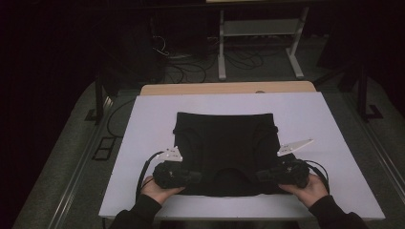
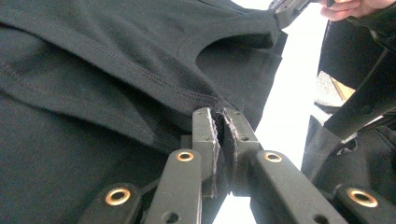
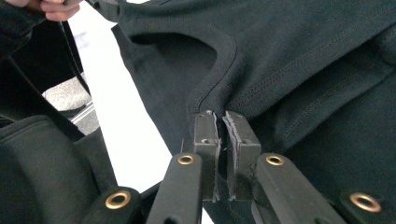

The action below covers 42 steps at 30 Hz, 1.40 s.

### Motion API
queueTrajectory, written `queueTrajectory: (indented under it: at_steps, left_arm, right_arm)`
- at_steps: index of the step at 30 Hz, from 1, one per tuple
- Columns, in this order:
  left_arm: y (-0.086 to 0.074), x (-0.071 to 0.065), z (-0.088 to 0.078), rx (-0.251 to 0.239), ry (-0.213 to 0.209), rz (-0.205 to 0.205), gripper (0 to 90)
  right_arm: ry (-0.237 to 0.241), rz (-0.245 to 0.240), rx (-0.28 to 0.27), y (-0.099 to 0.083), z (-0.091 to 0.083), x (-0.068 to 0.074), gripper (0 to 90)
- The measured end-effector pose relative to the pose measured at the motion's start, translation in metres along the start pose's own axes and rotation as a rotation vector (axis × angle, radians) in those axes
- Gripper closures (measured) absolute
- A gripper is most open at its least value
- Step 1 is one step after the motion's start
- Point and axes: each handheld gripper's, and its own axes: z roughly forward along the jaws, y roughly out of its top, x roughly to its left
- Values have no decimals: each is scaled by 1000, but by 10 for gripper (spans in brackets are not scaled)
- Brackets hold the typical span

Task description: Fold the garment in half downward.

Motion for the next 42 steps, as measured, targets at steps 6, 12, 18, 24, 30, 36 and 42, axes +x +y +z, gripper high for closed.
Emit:
queueTrajectory:
  at_steps: [6,12,18,24,30,36,42]
  left_arm:
    - [-4,-1,-2,28,-8,9,827]
    - [-9,-2,-1,78,-30,10,827]
    - [-12,-5,-3,101,-38,22,827]
    - [-15,-6,-4,115,-44,27,826]
    - [-17,-7,-3,135,-50,34,825]
    - [-19,-9,-2,151,-52,22,824]
    - [-20,-9,-2,168,-44,17,821]
  right_arm:
    - [40,7,31,-6,0,2,830]
    - [70,7,83,-12,4,6,828]
    - [93,14,95,-14,5,6,828]
    - [104,15,104,-16,5,8,828]
    - [107,13,108,-19,3,10,825]
    - [109,15,120,-21,3,11,821]
    - [109,13,130,-22,4,13,818]
